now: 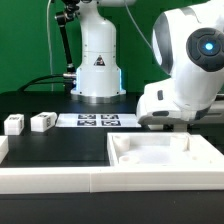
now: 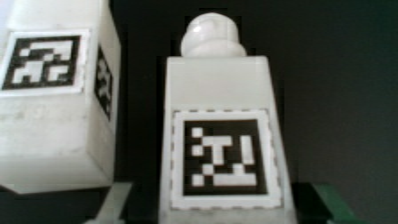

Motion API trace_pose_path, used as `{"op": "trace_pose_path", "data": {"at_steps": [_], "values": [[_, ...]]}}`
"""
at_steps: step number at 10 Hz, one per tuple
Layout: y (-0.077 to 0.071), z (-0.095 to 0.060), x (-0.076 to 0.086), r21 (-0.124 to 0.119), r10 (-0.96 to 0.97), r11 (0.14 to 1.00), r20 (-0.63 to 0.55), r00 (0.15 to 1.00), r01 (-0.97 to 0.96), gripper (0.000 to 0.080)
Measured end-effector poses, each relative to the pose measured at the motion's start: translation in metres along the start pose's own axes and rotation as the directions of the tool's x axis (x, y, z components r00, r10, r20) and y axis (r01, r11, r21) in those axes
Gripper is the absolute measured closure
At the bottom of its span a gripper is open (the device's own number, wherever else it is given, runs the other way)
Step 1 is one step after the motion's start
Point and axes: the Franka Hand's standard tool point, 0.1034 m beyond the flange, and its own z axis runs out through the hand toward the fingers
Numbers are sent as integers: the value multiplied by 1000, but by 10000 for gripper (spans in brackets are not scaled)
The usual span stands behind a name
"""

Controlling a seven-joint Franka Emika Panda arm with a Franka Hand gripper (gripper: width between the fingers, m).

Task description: Assemble square table

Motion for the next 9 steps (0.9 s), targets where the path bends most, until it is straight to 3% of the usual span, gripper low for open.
{"op": "trace_pose_path", "data": {"at_steps": [2,4,5,7,9], "values": [[-1,-8,1,3,-5,1000,-6,1000,5,511],[-1,-38,-9,5,-35,999,5,999,35,511],[3,-56,-13,13,-79,997,-9,997,79,509],[15,-79,-15,30,-66,997,-52,996,68,509],[14,-78,-12,30,-66,997,-79,995,68,509]]}}
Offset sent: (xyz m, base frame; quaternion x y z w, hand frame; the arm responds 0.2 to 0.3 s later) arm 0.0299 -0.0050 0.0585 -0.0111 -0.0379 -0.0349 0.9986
